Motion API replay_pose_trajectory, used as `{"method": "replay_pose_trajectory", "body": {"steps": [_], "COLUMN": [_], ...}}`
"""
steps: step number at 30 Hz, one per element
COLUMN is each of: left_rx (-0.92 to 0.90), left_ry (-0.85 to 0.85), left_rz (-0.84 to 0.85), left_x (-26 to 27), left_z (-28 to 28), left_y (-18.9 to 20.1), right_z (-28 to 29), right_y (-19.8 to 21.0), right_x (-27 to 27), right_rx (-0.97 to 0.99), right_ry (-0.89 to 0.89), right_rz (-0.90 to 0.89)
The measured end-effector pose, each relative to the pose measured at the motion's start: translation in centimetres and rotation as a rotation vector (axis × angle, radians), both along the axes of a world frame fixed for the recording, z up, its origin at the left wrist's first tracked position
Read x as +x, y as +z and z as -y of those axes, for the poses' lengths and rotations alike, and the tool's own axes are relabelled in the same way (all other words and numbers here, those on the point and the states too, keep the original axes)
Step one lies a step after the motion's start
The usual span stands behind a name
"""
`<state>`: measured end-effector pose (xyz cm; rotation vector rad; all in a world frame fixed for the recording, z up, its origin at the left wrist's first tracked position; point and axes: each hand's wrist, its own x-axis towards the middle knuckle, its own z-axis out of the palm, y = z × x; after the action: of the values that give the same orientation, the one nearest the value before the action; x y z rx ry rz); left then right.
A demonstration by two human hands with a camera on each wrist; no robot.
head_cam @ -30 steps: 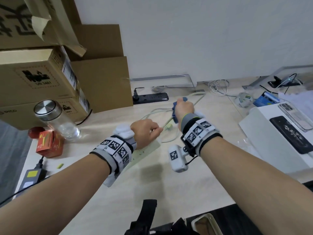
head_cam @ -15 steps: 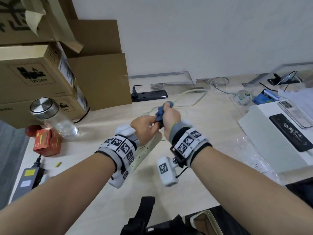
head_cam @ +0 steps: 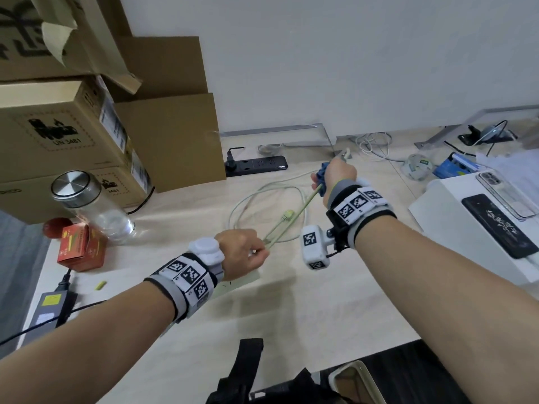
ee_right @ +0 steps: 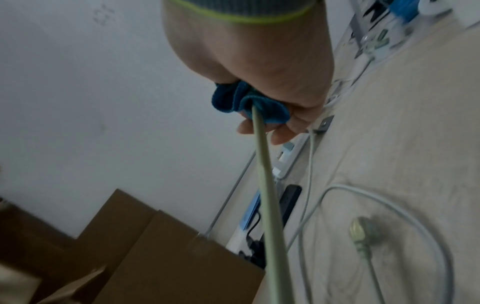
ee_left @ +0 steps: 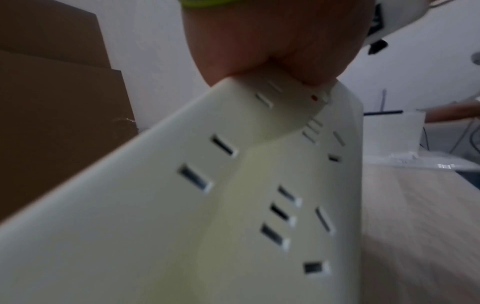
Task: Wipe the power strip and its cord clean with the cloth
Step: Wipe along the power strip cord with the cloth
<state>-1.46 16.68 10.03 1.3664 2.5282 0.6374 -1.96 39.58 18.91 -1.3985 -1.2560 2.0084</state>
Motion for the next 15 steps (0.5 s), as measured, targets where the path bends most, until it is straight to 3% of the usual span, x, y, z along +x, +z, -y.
{"method": "replay_pose_trajectory", "body": {"steps": [3, 6, 10, 15], "left_rx": [-0.068, -0.176, -0.325, -0.441], "left_ry": [-0.025, -0.045, -0.027, 0.022], "left_rz": [0.027, 0.113, 0.297, 0.388], "left_x": [0.2, 0.1, 0.6, 1.2], "left_z": [0.9, 1.5, 2.8, 3.3], "left_y": [-1.4, -2.9, -5.4, -8.0], "right_z": [0.3, 2.7, 4.2, 5.6], "right_y": [0.2, -0.8, -2.4, -4.3], "right_x": [-0.1, 0.0, 1.2, 2.7], "right_rx": [0.001, 0.130, 0.079, 0.045], "right_ry": [-0.045, 0.075, 0.213, 0.296], "right_rz": [0.006, 0.063, 0.067, 0.079]}}
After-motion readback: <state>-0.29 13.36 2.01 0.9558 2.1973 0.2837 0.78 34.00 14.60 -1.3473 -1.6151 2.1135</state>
